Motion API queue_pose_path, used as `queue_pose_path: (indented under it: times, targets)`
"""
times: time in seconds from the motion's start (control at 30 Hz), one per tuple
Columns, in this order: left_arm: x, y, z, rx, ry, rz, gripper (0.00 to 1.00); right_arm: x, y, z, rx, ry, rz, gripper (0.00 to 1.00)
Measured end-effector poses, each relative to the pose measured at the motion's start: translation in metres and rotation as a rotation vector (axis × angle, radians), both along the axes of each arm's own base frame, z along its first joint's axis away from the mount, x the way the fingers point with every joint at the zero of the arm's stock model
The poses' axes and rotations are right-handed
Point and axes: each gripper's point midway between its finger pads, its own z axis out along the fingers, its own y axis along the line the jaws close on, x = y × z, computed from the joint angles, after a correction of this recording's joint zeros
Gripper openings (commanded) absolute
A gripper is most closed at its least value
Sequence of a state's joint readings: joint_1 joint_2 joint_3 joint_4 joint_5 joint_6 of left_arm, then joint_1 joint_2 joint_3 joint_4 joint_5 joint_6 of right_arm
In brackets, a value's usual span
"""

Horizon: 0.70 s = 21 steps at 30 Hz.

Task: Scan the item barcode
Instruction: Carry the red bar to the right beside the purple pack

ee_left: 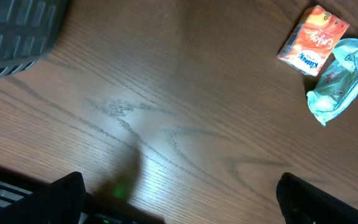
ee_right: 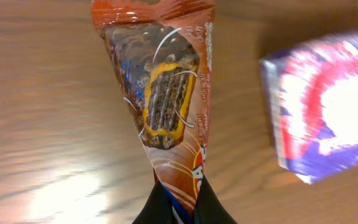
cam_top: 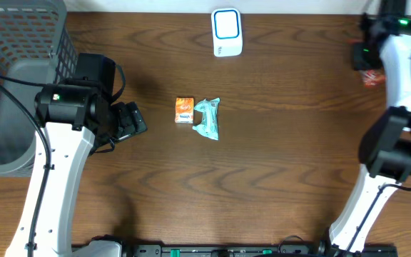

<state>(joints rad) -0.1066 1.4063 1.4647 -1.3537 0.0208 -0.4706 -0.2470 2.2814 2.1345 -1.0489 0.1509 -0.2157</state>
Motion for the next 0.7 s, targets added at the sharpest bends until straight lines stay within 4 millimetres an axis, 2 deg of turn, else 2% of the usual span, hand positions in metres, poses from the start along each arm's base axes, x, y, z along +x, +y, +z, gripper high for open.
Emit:
queue_pose_path:
  times: [0.07,0.2,0.4,0.7]
  targets:
    - [0.0,0.0,0.0,0.0,0.0,0.0,0.98,-0.009,-0.026,-0.003,0.015,0.001,-0.039,0.01]
    - [0.0,0.0,0.0,0.0,0.0,0.0,0.98,-0.021,-0.06,-0.009,0.05,-0.016,-0.092,0.01]
    - [0.0,0.0,0.0,0.0,0.0,0.0,0.98,-0.017,-0.067,-0.018,0.081,-0.055,-0.095,0.01]
    - [0.0,0.0,0.0,0.0,0.0,0.0,0.98,-0.016,-0.072,-0.056,0.06,-0.073,-0.126,0.01]
